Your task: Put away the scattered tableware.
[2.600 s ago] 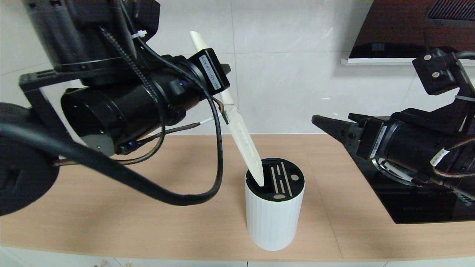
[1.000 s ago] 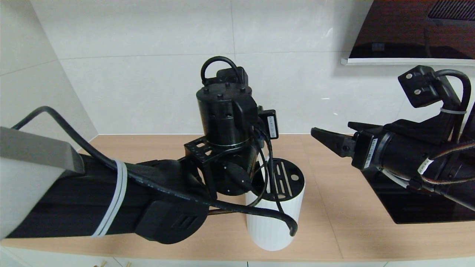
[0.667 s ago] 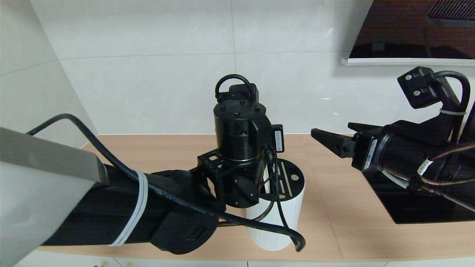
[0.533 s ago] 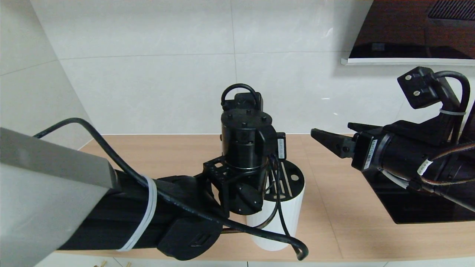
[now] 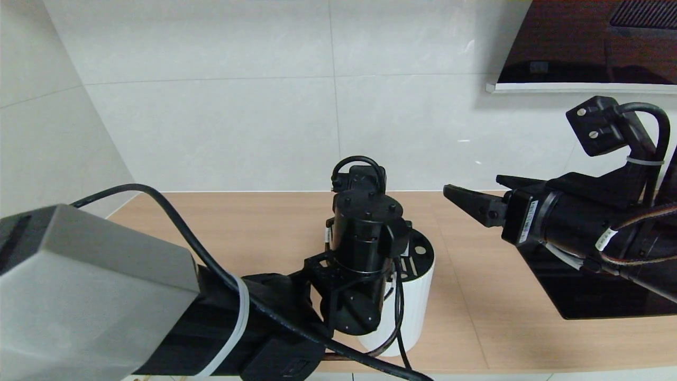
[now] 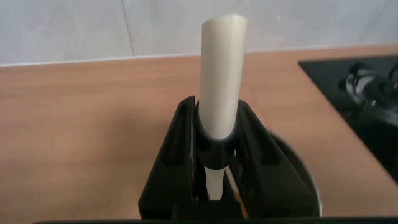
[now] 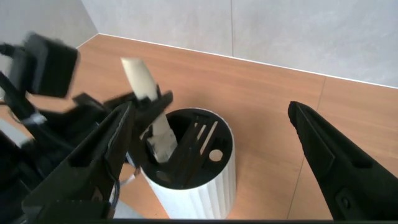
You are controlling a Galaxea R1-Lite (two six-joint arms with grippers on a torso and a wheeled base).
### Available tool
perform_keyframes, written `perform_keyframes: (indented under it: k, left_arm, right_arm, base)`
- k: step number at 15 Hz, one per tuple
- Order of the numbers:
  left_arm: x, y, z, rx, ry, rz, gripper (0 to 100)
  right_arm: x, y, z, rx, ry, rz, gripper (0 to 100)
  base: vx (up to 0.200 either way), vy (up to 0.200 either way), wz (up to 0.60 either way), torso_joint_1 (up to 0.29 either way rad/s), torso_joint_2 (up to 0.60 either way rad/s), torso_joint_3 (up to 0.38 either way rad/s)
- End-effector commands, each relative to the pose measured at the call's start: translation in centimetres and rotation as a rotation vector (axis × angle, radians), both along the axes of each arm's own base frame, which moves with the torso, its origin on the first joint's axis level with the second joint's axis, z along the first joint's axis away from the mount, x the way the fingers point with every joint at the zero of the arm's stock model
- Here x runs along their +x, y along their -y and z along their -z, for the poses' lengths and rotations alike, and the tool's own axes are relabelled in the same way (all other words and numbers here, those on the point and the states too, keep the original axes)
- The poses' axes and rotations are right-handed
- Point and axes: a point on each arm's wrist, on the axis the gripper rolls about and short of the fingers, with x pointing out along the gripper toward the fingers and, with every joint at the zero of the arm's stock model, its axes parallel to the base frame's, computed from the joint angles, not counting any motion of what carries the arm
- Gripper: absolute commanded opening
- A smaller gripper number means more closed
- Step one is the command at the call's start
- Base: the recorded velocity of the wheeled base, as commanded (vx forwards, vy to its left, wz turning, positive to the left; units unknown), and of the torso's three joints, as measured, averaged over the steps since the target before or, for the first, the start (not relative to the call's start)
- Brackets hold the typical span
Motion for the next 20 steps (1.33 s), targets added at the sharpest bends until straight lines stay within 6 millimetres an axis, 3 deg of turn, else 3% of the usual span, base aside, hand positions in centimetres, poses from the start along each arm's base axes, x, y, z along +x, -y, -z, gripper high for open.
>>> perform_keyframes:
  k: [1,6,7,16,20]
  left_arm:
    - [-0.2,0.2,0.5,0.012,-0.009,0.005,0]
    - [-0.2,0.4,0.8,0.013,-0.012,0.008,0]
    - [-0.2,0.4,0.7,0.005,-0.004,0.008,100]
    - [-0.4,0.3,0.3,-0.017,0.014,0.011,100]
    - [-3.1,-3.4,-6.2,-0.137,0.136,0.019,100]
  right_arm:
    - [0.0,0.0,0.0,0.001,0.001,-0.001,100]
    - [0.0,0.0,0.1,-0.005,-0.001,-0.001,100]
    - [-0.1,0.0,0.1,-0.004,0.0,-0.001,100]
    - [-0.1,0.1,0.1,-0.007,0.0,-0.001,100]
    - [-0.1,0.1,0.1,-0.006,0.001,-0.001,100]
  base:
    - [0.0,0.0,0.0,0.0,0.0,0.0]
    - [0.0,0.0,0.0,0.0,0.0,0.0]
    - [0.0,0.0,0.0,0.0,0.0,0.0]
    - [0.0,0.0,0.0,0.0,0.0,0.0]
    - [0.0,0.0,0.0,0.0,0.0,0.0]
